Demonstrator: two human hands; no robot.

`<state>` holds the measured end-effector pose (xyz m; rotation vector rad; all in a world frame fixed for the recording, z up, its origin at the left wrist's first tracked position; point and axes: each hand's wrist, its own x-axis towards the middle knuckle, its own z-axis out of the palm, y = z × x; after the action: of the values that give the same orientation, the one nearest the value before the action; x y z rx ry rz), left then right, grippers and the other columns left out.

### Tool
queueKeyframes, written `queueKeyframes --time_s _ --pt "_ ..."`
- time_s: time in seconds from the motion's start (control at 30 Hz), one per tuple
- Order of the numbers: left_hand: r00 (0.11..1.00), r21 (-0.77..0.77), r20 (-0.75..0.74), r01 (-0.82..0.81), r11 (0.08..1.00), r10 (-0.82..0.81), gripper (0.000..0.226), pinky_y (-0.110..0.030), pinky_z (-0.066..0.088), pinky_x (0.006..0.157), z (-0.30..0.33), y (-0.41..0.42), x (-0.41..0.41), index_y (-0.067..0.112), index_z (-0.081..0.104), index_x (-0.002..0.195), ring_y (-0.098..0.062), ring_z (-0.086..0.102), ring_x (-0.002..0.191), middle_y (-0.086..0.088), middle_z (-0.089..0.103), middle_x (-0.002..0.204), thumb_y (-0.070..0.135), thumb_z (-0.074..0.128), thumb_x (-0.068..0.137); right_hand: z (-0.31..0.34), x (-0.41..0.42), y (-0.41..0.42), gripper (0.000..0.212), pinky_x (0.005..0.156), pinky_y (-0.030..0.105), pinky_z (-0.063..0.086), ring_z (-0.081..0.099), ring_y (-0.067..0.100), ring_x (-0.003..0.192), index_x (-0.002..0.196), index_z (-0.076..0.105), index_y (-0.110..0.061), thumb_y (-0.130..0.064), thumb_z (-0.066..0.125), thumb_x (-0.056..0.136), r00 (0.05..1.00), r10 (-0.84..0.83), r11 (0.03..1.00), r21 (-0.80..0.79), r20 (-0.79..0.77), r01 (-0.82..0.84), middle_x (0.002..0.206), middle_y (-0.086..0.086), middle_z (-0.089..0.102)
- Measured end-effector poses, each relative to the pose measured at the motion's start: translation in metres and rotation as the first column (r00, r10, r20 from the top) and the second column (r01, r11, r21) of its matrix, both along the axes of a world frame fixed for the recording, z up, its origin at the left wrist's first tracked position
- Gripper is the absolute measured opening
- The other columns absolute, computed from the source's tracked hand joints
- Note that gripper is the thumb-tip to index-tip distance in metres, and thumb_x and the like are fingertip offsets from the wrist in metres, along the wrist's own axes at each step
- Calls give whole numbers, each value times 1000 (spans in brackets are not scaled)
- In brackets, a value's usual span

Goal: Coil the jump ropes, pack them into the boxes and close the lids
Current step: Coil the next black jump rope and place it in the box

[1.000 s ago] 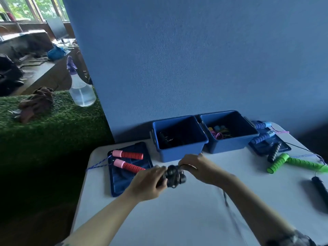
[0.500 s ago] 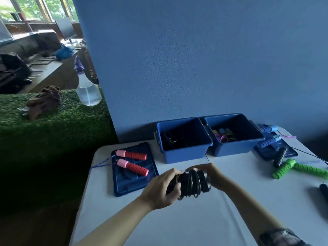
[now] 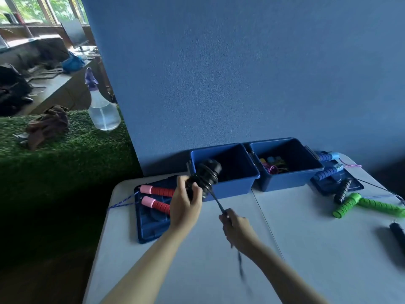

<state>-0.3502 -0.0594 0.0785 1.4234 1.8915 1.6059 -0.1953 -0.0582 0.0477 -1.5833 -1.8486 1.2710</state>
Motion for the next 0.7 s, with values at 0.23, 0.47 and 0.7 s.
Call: queueKeyframes --time_s 0.23,0.47,0.7 --pt "922 -191 -333 -271 943 198 23 -31 33 52 -9 17 -27 13 50 106 -34 60 75 -11 61 95 29 55 90 6 -13 -26 19 52 30 43 53 21 54 93 56 -12 -24 41 96 966 177 980 53 189 -190 77 11 63" --pt "672 -316 -695 31 948 -254 33 -24 33 34 -50 -7 -48 12 50 102 -27 56 43 -8 58 70 38 42 84 27 -1 -10 17 71 33 40 58 24 70 94 57 -23 -29 42 97 859 165 713 543 485 -444 84 -5 64" --pt "641 -356 -583 351 866 -499 42 -39 52 55 -59 -26 -39 13 47 116 -24 60 65 -2 61 89 42 29 91 32 32 34 19 70 32 32 56 10 76 100 64 -42 -42 49 89 818 197 591 600 540 -538 84 -15 62"
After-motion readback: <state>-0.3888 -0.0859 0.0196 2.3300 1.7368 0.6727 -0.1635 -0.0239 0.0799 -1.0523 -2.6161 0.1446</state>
